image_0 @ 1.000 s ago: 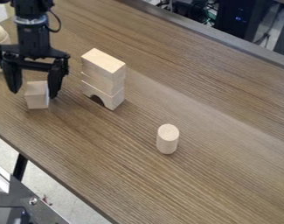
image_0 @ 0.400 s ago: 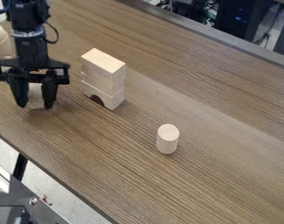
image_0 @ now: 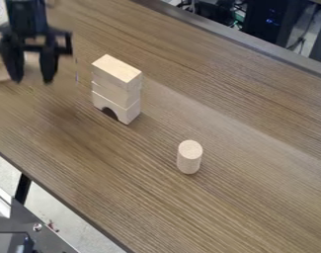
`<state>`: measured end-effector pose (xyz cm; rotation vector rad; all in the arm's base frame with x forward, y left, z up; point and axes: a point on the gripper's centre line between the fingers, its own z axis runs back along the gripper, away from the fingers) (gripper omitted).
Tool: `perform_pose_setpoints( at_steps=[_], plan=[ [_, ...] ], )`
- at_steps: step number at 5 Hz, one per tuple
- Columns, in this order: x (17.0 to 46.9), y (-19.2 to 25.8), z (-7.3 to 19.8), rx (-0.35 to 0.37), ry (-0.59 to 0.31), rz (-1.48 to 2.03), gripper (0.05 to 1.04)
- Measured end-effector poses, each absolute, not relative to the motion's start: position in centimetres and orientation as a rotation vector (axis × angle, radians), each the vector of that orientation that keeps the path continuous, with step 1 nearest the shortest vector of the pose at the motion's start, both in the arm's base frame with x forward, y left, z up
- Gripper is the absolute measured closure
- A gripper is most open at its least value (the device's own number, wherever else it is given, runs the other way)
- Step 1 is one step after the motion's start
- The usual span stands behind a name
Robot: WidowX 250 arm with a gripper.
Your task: Place the cube on top of the tower
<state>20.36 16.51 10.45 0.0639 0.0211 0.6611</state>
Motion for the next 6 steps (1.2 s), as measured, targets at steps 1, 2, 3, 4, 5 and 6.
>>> perform_pose_setpoints(
  at_steps=[1, 2, 3, 4, 5, 6],
  plan=[
    [21.5, 16.6, 13.6, 0.038, -0.046, 0.621, 0.536],
    [22.7, 16.3, 15.9, -0.02, -0.049, 0.491, 0.536],
    [23.5, 15.7, 16.1, -0.102, -0.001, 0.371, 0.536],
    [25.0, 14.6, 15.4, -0.084, 0.003, 0.277, 0.536],
    [26.4, 13.3, 14.0, -0.071, 0.028, 0.2, 0.536],
    [27.2, 12.3, 12.9, -0.063, 0.056, 0.166, 0.536]
  ],
)
